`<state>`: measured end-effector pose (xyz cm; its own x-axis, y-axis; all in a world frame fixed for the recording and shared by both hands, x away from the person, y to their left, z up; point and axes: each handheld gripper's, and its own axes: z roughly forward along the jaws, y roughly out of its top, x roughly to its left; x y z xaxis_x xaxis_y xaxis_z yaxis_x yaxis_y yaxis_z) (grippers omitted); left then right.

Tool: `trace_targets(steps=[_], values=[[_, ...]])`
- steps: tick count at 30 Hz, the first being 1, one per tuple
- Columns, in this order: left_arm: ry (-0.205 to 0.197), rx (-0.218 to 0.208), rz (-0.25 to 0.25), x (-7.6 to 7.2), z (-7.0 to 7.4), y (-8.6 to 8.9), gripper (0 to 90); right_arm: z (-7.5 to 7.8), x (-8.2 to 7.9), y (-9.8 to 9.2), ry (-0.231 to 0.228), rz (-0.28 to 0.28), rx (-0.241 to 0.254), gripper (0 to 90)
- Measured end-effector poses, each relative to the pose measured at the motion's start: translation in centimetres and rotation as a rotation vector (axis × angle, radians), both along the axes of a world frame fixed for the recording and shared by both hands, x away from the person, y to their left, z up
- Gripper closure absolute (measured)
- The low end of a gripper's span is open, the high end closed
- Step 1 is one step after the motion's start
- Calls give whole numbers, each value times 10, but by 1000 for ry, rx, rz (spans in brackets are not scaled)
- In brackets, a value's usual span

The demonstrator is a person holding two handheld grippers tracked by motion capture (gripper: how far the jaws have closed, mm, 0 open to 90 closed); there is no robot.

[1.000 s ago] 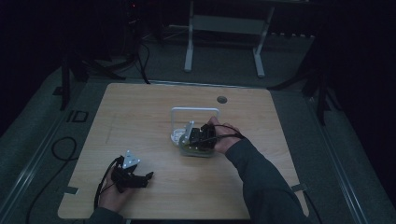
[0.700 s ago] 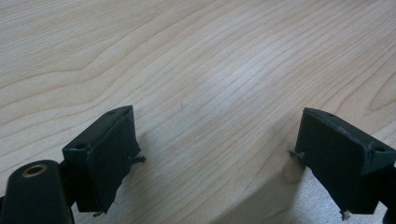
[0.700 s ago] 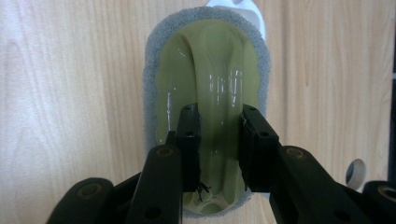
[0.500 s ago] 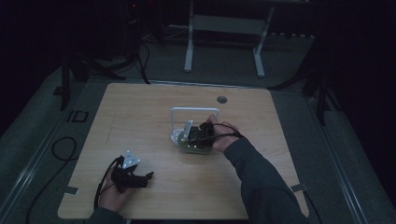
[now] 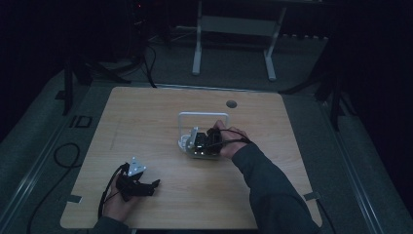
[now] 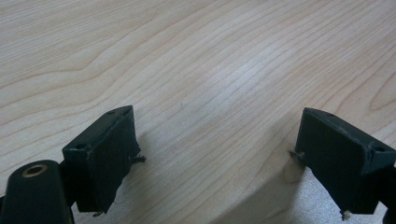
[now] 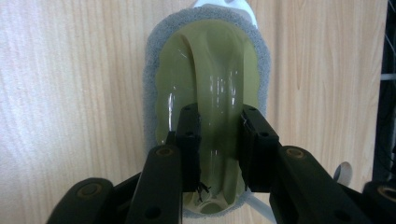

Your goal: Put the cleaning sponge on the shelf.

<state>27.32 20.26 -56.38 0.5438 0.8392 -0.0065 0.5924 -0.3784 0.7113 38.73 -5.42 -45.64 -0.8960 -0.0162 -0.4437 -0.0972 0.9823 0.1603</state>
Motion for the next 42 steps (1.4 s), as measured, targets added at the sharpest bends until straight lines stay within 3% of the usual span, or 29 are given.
trace_targets(steps=[15, 25, 42], values=[[2, 0, 0, 0, 0, 0, 128, -6, 5, 7, -24, 6, -18, 718], [0, 0, 1, 0, 0, 0, 128, -2, 5, 18, -50, 28, -31, 718], [0, 1, 2, 0, 0, 0, 128, -15, 11, 25, -74, 20, -80, 717]])
